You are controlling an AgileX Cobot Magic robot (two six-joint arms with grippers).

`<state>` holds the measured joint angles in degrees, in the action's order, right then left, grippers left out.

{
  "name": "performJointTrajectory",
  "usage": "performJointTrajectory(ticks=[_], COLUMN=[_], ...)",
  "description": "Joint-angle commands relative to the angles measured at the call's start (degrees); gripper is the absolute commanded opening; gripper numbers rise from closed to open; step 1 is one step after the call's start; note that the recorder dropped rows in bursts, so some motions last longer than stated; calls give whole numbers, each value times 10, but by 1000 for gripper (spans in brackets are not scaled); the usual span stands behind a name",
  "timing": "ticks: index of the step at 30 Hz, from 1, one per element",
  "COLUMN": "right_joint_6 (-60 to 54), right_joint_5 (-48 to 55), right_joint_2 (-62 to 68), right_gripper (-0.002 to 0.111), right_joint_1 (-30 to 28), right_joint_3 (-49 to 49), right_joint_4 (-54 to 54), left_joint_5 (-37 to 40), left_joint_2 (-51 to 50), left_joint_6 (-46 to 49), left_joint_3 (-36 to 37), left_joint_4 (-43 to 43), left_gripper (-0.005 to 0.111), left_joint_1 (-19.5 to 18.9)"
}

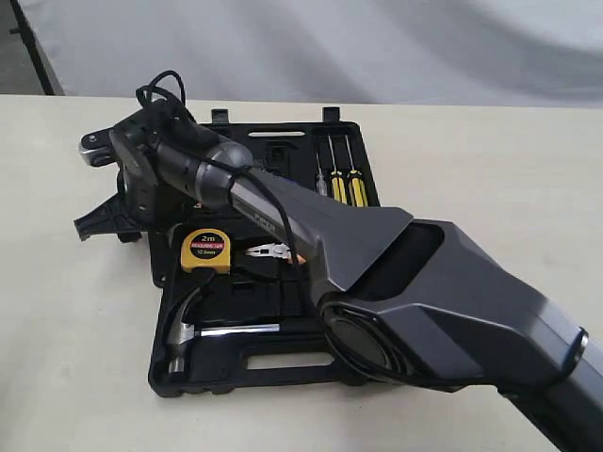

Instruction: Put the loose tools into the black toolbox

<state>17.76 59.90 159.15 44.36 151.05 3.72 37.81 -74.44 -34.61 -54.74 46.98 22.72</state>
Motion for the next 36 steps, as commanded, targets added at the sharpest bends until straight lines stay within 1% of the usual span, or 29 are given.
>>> performJointTrajectory(ticks=[1,3,13,23,24,25,27,30,31,33,36], right_joint_6=[-62,-86,-88,-93,-94,-98,-98,-98,-96,-95,-95], right_joint_5=[74,94,101,101,101,101,101,101,101,101,101], right_joint_2=[14,15,1,-30,-30,-31,-33,-43,-46,-57,-64], right_gripper=[17,-1,-1,0,3,8,21,47,52,57,56], right_joint_1=[-1,0,50,86,89,91,91,91,91,91,94], right_joint_3=[-5,-5,-5,-5,-5,-5,-5,-5,-5,-5,-5], right_joint_4=[-93,-124,-137,-127,-124,-124,-125,-125,-122,-116,-103], left_joint_5=[-10,-10,-10,-10,-10,-10,-10,-10,-10,-10,-10], left_joint_2=[5,5,5,5,5,5,5,5,5,5,5], left_joint_6=[-6,-6,-6,-6,-6,-6,-6,-6,-6,-6,-6], left_joint_3=[5,5,5,5,5,5,5,5,5,5,5], left_joint_4=[-8,-8,-8,-8,-8,-8,-8,-8,-8,-8,-8], left_gripper=[1,1,1,1,1,1,1,1,1,1,1], left_joint_1=[-2,-2,-2,-2,-2,-2,-2,-2,-2,-2,-2])
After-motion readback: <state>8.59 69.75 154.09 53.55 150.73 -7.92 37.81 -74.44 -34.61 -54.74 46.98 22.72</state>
